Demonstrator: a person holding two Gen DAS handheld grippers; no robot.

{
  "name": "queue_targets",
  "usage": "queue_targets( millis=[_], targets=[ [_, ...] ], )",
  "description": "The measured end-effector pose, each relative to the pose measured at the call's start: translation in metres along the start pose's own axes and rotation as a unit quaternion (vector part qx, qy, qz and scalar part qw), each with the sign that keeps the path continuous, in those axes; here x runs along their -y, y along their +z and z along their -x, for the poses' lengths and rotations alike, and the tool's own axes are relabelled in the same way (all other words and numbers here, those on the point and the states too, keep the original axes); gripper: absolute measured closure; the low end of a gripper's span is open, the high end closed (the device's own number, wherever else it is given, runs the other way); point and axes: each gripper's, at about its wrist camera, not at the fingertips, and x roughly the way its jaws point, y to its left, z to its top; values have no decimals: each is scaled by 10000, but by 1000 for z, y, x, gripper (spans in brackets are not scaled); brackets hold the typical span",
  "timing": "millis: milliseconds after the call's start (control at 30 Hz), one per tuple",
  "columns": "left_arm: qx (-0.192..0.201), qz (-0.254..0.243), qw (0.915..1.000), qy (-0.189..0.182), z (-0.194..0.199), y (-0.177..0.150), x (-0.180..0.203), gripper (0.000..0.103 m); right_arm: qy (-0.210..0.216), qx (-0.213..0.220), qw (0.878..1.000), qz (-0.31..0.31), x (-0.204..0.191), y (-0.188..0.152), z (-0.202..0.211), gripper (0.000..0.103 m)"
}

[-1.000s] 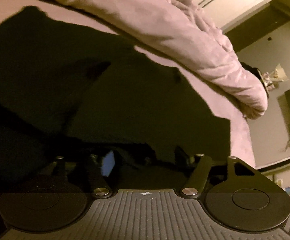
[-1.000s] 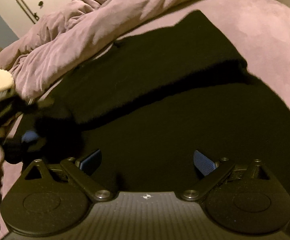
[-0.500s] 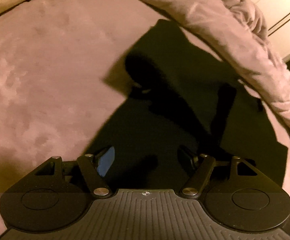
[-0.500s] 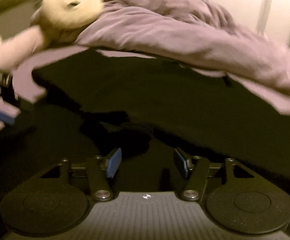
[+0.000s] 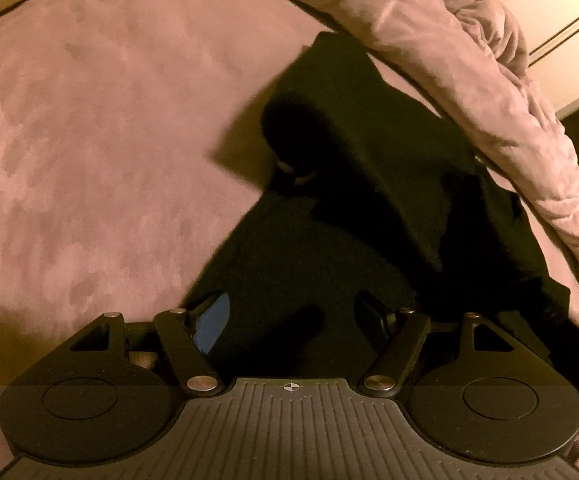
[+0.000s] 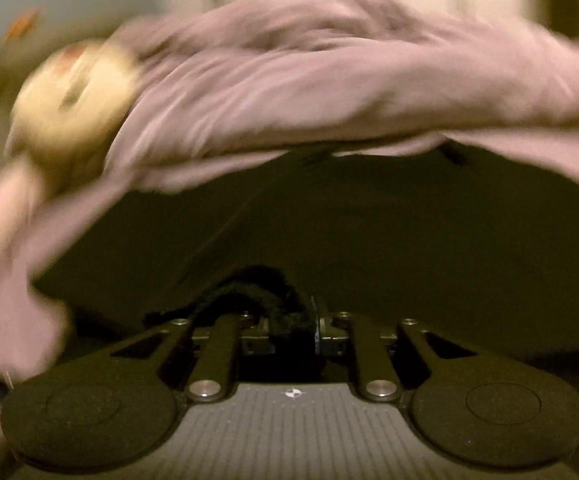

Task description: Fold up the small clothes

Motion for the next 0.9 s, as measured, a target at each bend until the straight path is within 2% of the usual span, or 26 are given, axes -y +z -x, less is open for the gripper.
queue_targets(
  millis=[67,133,300,433,533,700,767,800,900],
  targets=[
    [131,-94,9998,65,0,4,4,28,6,194,9942,-1054,34,12,9,90],
    [329,-283,9989,182,0,13,12,28,-22,442,9819,-1841,66,19,16,90],
    [523,-414,9975,233,-18,34,29,27,-653,718,9688,-2282,115,22,26,91],
    [517,-570,9965,338,-38,40,43,27,-976,472,9656,-2364,136,16,16,88],
    [554,-580,9955,499,-46,42,48,28,-810,304,9600,-2665,149,10,12,83],
    [595,-477,9950,642,-54,46,53,29,-629,260,9619,-2646,155,13,7,83],
    [621,-441,9949,666,-55,46,54,29,-537,169,9621,-2670,157,21,-3,90],
    [634,-417,9948,672,-54,45,54,29,-532,161,9644,-2584,157,25,-5,91],
    [655,-437,9946,683,-53,42,54,29,-561,494,9810,-1791,142,44,7,92]
  ],
)
